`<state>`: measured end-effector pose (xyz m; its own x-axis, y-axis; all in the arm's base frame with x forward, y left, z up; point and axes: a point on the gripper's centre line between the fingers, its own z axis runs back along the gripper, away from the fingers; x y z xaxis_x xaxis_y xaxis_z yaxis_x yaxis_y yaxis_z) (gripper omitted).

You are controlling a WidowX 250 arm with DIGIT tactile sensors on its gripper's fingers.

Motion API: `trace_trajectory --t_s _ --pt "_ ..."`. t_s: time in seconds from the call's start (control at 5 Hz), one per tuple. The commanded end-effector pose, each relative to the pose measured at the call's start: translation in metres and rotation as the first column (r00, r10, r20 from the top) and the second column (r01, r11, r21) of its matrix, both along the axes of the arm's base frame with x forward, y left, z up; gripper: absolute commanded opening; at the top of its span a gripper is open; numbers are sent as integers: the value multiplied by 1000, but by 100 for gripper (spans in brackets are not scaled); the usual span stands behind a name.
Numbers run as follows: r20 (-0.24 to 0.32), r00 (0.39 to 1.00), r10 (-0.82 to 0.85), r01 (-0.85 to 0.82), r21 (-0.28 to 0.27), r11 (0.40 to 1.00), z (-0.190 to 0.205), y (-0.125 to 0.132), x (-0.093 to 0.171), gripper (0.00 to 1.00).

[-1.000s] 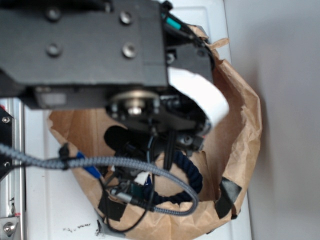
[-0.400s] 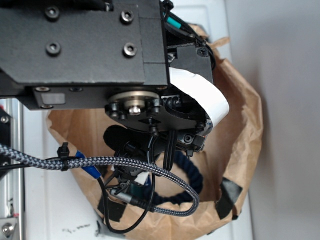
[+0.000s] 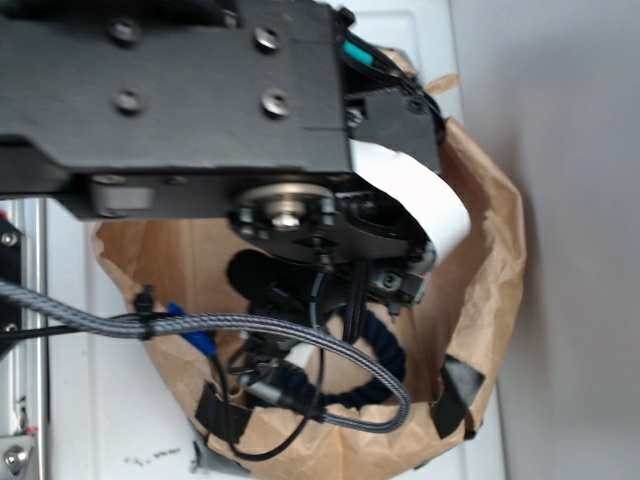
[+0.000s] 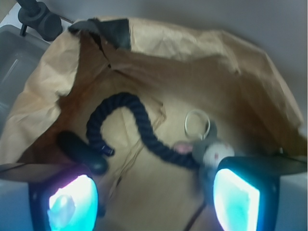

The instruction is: Grab the gray animal.

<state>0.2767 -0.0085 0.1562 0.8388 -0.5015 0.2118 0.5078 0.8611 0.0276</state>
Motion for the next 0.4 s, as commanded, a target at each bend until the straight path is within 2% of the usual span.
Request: trace_trajectory --t_s 0.0,0.2 --pt "9 1000 -12 11 67 998 -26 17 19 100" --pt "-19 1000 -21 24 119 993 -48 27 26 100"
